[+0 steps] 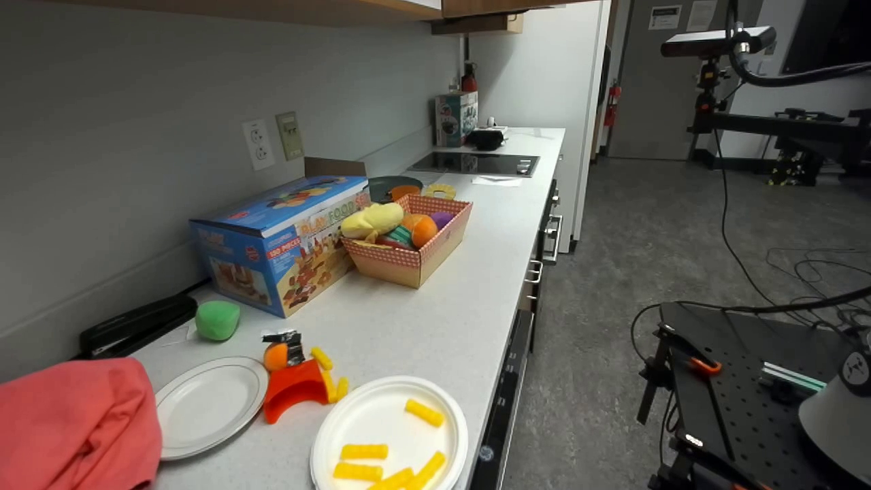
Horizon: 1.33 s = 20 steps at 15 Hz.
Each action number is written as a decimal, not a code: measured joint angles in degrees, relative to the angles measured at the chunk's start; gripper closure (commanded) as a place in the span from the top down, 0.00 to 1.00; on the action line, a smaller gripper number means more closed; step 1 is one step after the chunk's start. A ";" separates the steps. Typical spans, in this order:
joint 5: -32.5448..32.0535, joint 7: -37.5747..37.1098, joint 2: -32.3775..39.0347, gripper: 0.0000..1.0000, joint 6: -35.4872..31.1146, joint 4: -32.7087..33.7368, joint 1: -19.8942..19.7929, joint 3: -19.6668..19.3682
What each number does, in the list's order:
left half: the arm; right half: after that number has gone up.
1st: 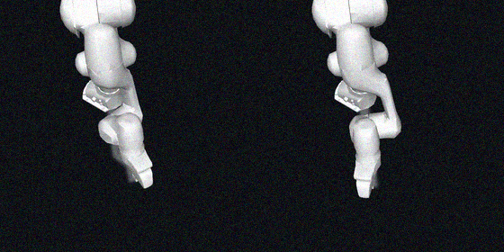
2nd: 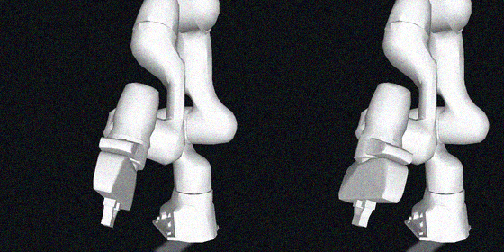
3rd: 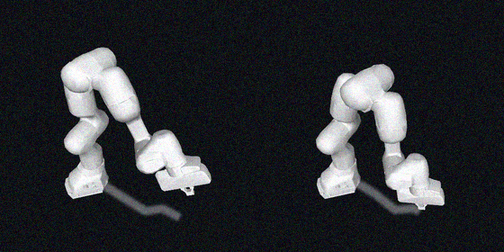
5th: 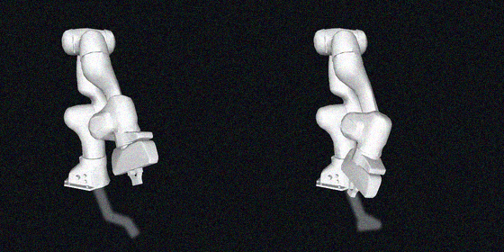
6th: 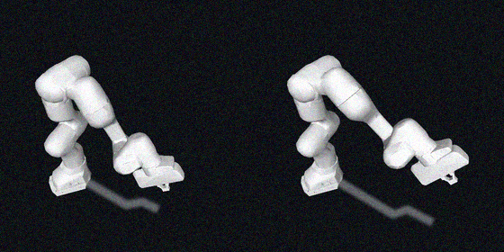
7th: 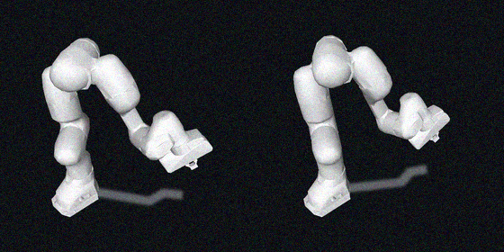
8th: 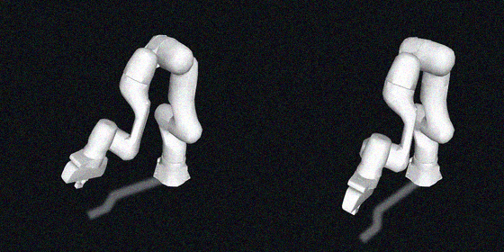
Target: Open the top right cabinet door
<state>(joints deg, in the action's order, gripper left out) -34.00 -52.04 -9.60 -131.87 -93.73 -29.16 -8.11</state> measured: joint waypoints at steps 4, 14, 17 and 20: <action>-2.28 -5.02 7.32 1.00 1.57 7.89 0.16 -4.71; -3.64 -13.52 16.55 1.00 5.59 18.05 -0.19 -8.55; -6.47 -18.11 16.49 1.00 5.57 18.59 -0.04 -8.54; -6.80 -18.46 15.40 1.00 5.34 18.67 -0.12 -8.60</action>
<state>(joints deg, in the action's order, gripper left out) -40.80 -70.50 5.80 -126.53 -75.05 -29.29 -16.71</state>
